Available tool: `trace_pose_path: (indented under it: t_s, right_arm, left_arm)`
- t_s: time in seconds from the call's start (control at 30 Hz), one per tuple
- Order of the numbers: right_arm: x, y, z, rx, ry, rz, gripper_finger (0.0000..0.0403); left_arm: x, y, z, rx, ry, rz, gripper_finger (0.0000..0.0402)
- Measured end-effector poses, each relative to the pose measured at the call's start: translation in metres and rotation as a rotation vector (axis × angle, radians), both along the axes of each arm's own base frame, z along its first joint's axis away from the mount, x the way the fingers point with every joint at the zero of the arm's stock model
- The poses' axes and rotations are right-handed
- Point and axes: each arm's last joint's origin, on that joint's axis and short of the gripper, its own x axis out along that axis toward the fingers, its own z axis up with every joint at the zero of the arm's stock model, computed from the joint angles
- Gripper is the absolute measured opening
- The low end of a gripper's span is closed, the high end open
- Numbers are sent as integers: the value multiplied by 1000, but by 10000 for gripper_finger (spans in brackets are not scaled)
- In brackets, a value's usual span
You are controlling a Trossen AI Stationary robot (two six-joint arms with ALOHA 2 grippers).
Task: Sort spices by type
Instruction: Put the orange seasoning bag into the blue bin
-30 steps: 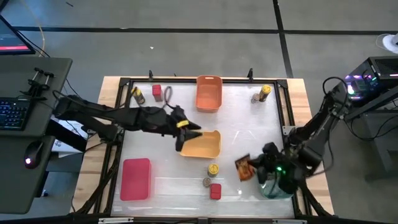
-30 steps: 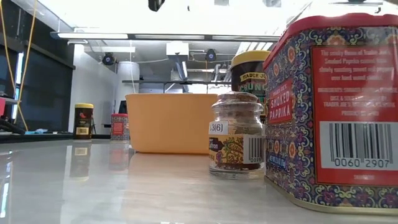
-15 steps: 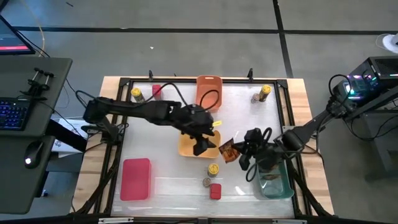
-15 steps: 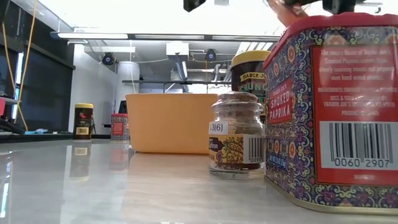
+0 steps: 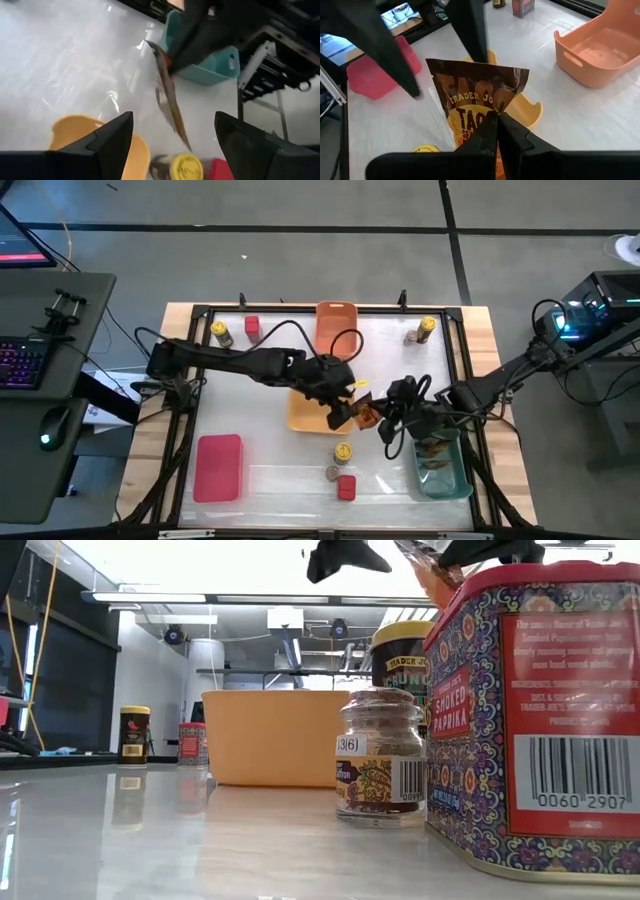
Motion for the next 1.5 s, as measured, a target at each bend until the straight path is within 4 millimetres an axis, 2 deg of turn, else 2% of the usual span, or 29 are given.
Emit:
trace_pose_path:
  t_s: [0.17,0.27,0.37,0.5,0.53,0.63,0.73,0.97,1.07,1.23,1.37,1.5]
  right_arm:
    - [1,-1,0,-4,-2,2,0]
    - [1,-1,1,-8,-3,6,0]
    - [2,-1,1,-8,-11,3,0]
    - [4,1,5,-25,-46,28,1]
    - [5,1,6,-31,-55,40,3]
    - [5,2,11,-41,-58,77,17]
    - [2,1,26,-50,-31,116,48]
    - [-6,-3,67,-114,28,235,164]
    - [-2,-5,76,-164,51,343,212]
    - [16,-9,71,-237,132,392,252]
    - [36,-10,60,-261,203,428,256]
    - [48,-14,54,-277,269,424,256]
  left_arm:
    - [4,2,-3,-2,-13,6,267]
    - [5,3,-7,-2,7,9,239]
    - [5,3,-6,-6,5,10,166]
    - [5,4,-6,27,-3,-19,31]
    - [5,4,-6,30,-2,-20,16]
    - [4,3,-6,52,7,-37,11]
    - [-4,5,-8,107,70,-73,3]
    - [-11,0,-9,314,111,-216,1]
    - [-11,-7,-8,428,90,-283,1]
    - [-7,-18,-3,568,26,-310,0]
    - [-6,-23,0,618,2,-290,0]
    - [-7,-23,-1,629,18,-283,0]
